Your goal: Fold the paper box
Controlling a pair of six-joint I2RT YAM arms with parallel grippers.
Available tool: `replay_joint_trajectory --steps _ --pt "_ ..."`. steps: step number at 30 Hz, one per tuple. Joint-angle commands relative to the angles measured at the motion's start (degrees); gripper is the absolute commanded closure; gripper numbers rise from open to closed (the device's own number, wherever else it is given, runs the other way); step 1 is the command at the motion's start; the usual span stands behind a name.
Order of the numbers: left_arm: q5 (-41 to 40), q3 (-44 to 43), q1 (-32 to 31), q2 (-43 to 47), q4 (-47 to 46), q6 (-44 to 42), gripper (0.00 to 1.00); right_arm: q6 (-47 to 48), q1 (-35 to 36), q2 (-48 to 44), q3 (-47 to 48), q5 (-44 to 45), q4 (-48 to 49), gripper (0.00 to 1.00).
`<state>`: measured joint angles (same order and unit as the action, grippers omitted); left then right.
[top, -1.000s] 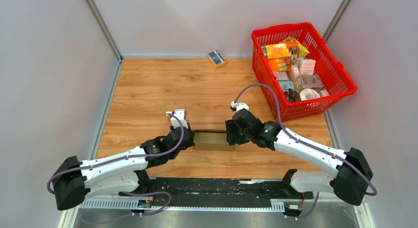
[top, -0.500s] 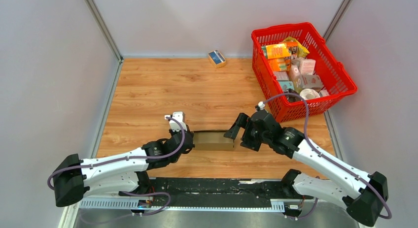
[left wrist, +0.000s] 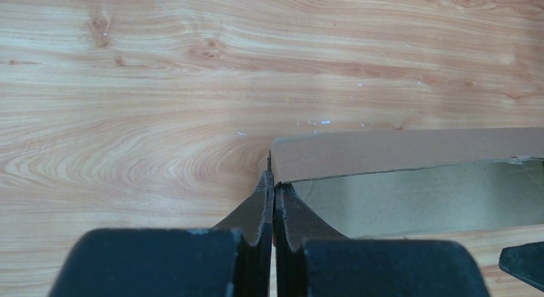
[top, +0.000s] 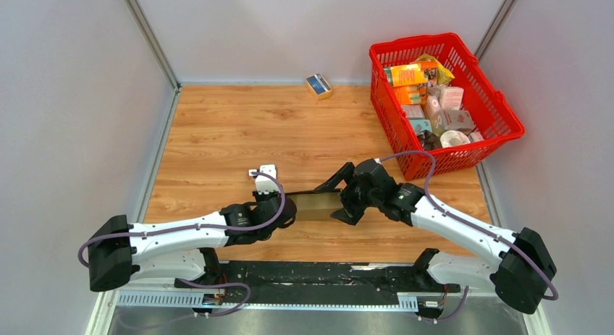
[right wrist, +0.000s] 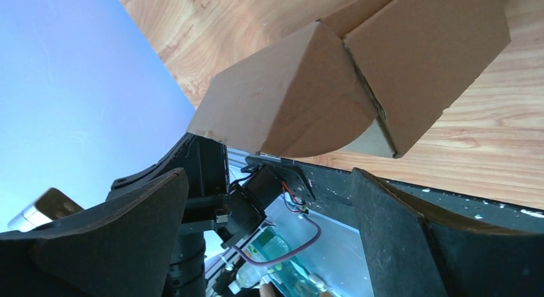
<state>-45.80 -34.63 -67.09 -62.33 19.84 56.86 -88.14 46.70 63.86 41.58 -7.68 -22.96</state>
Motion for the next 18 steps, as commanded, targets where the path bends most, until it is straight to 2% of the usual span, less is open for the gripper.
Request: replay_joint_trajectory --steps 1,14,17,18 --pt "2.30 0.09 -1.29 -2.01 8.20 2.11 1.00 -6.77 0.24 -0.22 -0.27 2.04 1.96 0.00" --pt "1.50 -2.55 -3.40 -2.80 9.43 1.76 1.00 -10.21 0.15 6.81 -2.12 5.84 7.40 0.00" --pt "1.42 -2.02 -4.36 -1.23 8.73 0.36 0.97 -10.56 0.24 7.43 -3.61 6.01 8.45 0.09" --pt "1.50 -1.41 -4.45 -0.35 8.47 -0.08 0.94 -10.74 0.15 7.42 -4.05 6.10 8.81 0.17"
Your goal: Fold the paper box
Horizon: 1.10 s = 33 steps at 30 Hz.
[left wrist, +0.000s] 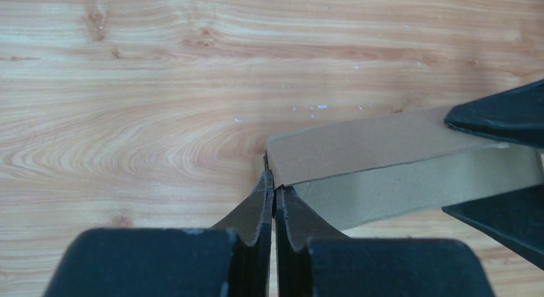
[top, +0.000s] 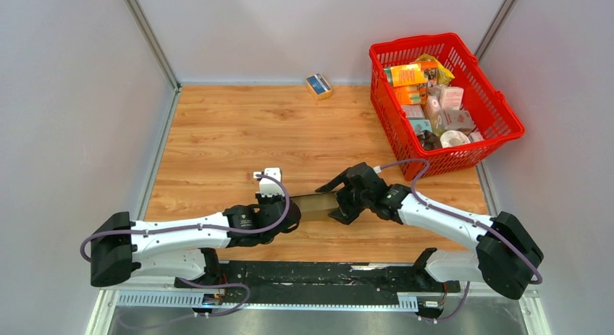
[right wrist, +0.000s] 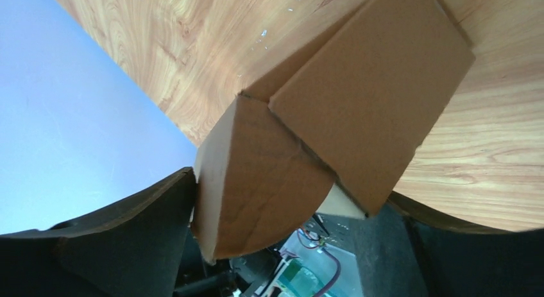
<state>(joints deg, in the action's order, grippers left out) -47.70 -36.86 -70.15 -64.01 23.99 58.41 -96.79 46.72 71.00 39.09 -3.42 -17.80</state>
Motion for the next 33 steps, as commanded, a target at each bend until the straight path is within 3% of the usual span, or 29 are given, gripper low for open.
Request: replay_joint_trajectory --steps 1,2,4,5,10,13,20,29,33 --pt "4.19 1.44 -1.48 2.39 3.79 -2.42 0.82 -2.08 0.21 0.28 -2.52 1.75 4.61 0.23" --pt "4.63 2.05 -1.48 5.18 2.92 -3.73 0.77 -2.00 0.21 0.36 -2.88 1.75 5.05 0.30" --pt "6.29 4.25 -1.48 8.71 2.38 -4.62 0.62 -1.04 0.04 0.28 -3.14 2.27 5.32 0.31" --pt "7.09 5.04 -1.48 12.99 1.86 -6.36 0.60 -0.85 0.04 0.36 -3.23 2.45 5.15 0.31" --pt "14.28 6.72 -1.39 26.11 3.78 -10.51 0.52 1.34 0.13 1.59 -3.67 2.19 6.55 0.30" --pt "19.55 4.26 -0.96 30.69 3.26 -14.37 0.53 3.71 0.13 2.30 -3.93 1.84 6.99 0.29" --pt "34.86 -0.67 7.47 20.79 -8.58 -18.33 0.68 8.72 0.13 0.89 -5.08 3.33 6.12 0.38" --pt "39.09 4.25 9.42 11.45 -21.52 -19.48 0.69 13.03 -0.40 -0.25 -6.84 6.23 9.98 0.53" --pt "37.69 8.38 9.68 9.43 -23.72 -18.25 0.71 16.10 -0.40 0.19 -6.84 4.92 12.52 0.53"
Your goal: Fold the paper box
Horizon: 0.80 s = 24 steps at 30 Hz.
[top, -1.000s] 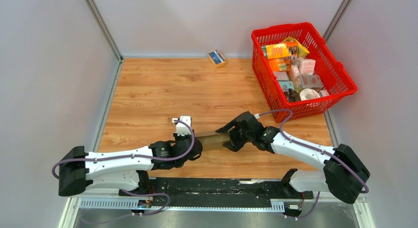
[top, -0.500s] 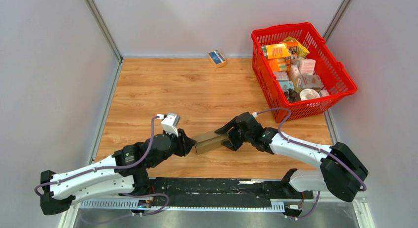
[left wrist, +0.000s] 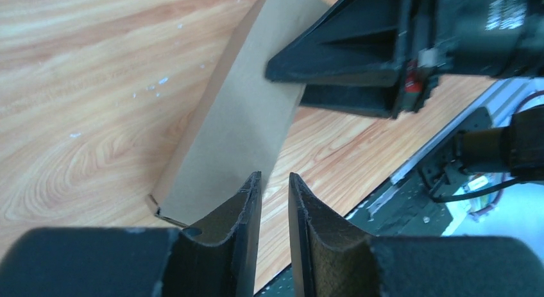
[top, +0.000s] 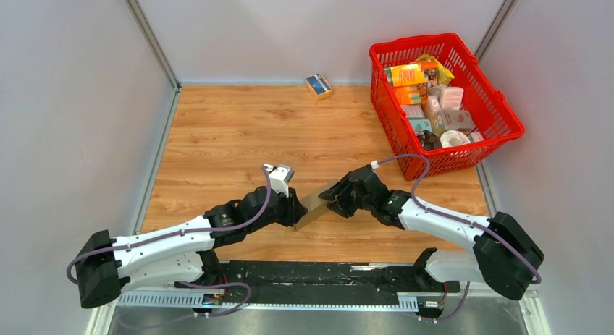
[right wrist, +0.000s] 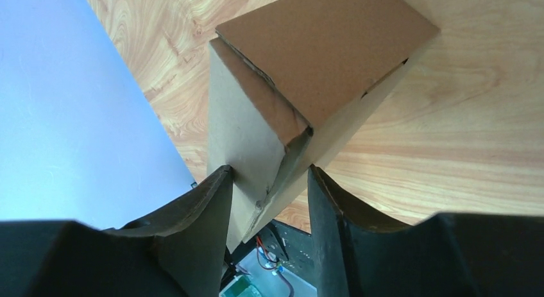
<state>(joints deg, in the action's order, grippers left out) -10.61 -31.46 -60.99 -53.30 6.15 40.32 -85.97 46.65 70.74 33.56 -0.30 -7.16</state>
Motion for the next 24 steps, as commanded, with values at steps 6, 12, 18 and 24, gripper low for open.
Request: replay_joint_trajectory --steps 6,12,18,24 --pt "0.33 8.60 0.87 -4.53 -11.59 2.75 0.76 22.78 -1.91 -3.67 -0.43 -1.53 -1.51 0.31" --pt "0.94 10.02 0.87 -6.47 -12.31 3.01 0.78 53.96 -5.43 -7.72 10.19 -3.14 -21.37 0.36" --pt "1.12 10.19 0.87 -6.38 -11.08 3.10 0.79 61.62 -8.42 -2.81 17.67 -2.78 -21.59 0.70" --pt "1.82 10.02 0.88 -7.08 -10.72 3.02 0.79 62.69 -10.00 2.82 16.11 -3.75 -14.66 0.81"
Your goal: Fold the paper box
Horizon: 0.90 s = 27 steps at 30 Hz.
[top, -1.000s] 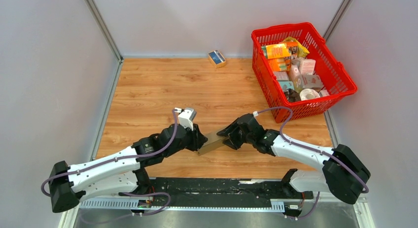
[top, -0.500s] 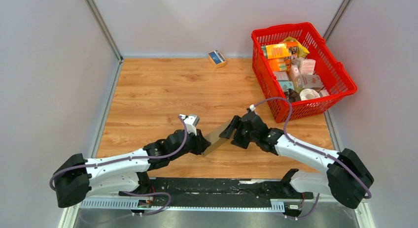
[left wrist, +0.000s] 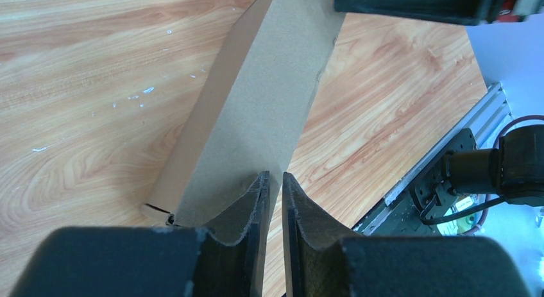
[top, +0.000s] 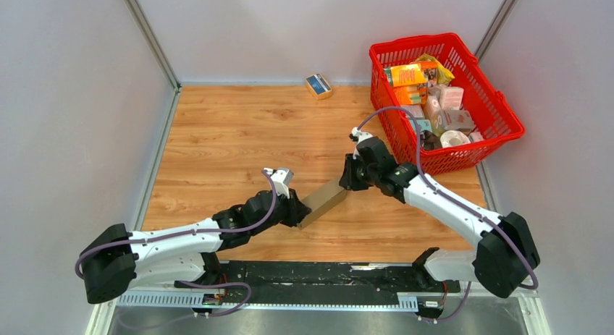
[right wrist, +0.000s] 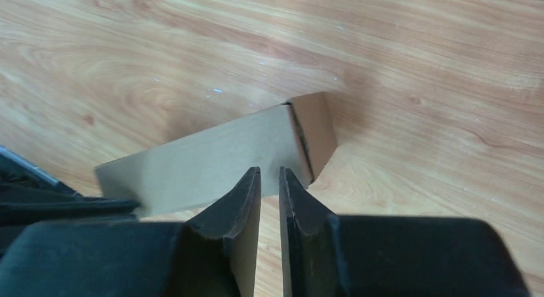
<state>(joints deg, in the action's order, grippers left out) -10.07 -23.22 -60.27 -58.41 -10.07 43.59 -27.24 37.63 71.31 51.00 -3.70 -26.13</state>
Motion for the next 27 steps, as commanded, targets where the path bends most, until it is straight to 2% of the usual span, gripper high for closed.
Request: replay_joint_trajectory --steps 1,3,7,12,16,17,19,20,22,24,26,27 --pt "1.71 1.52 0.15 -2.66 6.02 -1.05 0.79 3.69 -1.06 2.69 -1.87 -0.16 5.20 0.82" --pt "2.59 0.03 -0.11 -3.63 7.24 -2.02 0.79 2.82 -1.06 4.10 -3.53 1.23 5.83 0.84" --pt "-2.58 -3.31 -5.29 -6.18 13.31 -2.90 0.78 0.27 -0.98 2.09 -7.56 6.51 3.19 0.83" --pt "-0.31 -2.97 -8.54 -9.78 8.13 0.09 0.75 -0.79 -0.89 -4.15 -10.66 6.95 -0.83 0.71" --pt "0.83 -6.21 -10.39 -13.04 9.71 0.00 0.70 -1.66 -0.80 -6.44 -9.87 6.17 -5.85 0.53" --pt "1.18 -7.26 -10.48 -12.61 9.71 -0.09 0.68 -2.37 -0.71 -7.49 -9.09 6.34 -7.08 0.37" --pt "2.24 -7.80 -10.57 -8.68 9.71 0.00 0.62 -5.34 -0.71 -8.90 -8.73 5.64 -10.25 0.22" --pt "2.33 -8.41 -10.57 -6.91 10.67 -0.09 0.60 -6.75 -0.63 -10.30 -9.08 4.94 -11.13 0.20" --pt "2.16 -9.29 -10.57 -0.78 13.75 -0.44 0.56 -10.88 -0.10 -11.45 -10.39 -0.30 -9.65 0.17" --pt "1.11 -11.31 -10.57 3.20 18.47 -1.14 0.53 -19.66 2.70 -11.55 -12.75 -2.52 -5.11 0.15" --pt "-2.05 -14.20 -10.66 8.21 23.40 -2.98 0.52 -28.33 6.64 -9.97 -13.99 -2.10 -1.75 0.15" --pt "-4.94 -15.18 -10.57 9.71 28.73 -3.68 0.50 -30.65 7.80 -9.09 -14.70 -1.49 1.75 0.15"
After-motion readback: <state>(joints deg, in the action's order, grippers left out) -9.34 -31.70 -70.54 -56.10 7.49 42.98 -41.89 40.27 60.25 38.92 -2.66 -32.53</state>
